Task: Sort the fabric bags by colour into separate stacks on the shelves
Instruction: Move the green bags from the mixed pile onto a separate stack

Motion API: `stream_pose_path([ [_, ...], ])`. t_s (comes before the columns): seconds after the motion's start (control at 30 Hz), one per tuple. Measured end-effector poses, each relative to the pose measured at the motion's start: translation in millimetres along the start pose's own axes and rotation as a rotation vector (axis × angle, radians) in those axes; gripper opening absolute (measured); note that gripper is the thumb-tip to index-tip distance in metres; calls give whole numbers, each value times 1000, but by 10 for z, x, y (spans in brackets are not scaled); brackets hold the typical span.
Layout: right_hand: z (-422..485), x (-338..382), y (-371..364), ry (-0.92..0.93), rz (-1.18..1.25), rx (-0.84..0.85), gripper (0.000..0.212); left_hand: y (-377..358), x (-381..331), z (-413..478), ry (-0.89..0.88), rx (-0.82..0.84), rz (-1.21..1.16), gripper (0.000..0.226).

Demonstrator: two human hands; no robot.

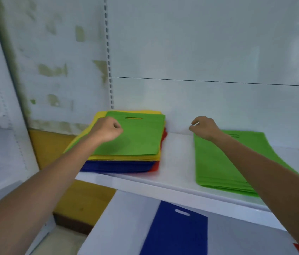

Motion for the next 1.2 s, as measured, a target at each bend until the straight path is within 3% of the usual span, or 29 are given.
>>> stream_pose_path([
  [0.07,62,229,-271,7,25,13,33,124,398,21,95,-4,36,19],
  [0.2,134,592,-762,-3,44,94,21,162,1009,55,188,158,225,33],
  [0.3,167,737,-1017,-6,-55,176,28,135,1317,131,210,205,110,38],
  [0.4,193,718,-1084,-57,-55,163,25,173,1494,178,239,100,-22,25],
  [0.57,241,528,-1099,-223,200,145,28,109,1367,206,143,47,-25,27],
  [0.73,234,469,-1111,-262,287,96,25,39,1263,273,157,95,68,50],
  [0.87,186,488,-1050,-231,257,55,28,11,1238,289,201,146,30,47],
  [1.0,166,591,-993,-89,117,1,18,70,1251,289,231,15,-22,35],
  [1.2,166,513,-765,19,130,-250,12,172,904,199,62,-111,-13,19],
])
Point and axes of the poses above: each hand's wrist, its own z-axis towards the middle knuckle, its own y-axis out of the back of the hand, x = y × z, the point moved 6 cm from there along z, towards the middle knuckle, and after that the axes turned 7 degrees about z, right-handed, at the moved point
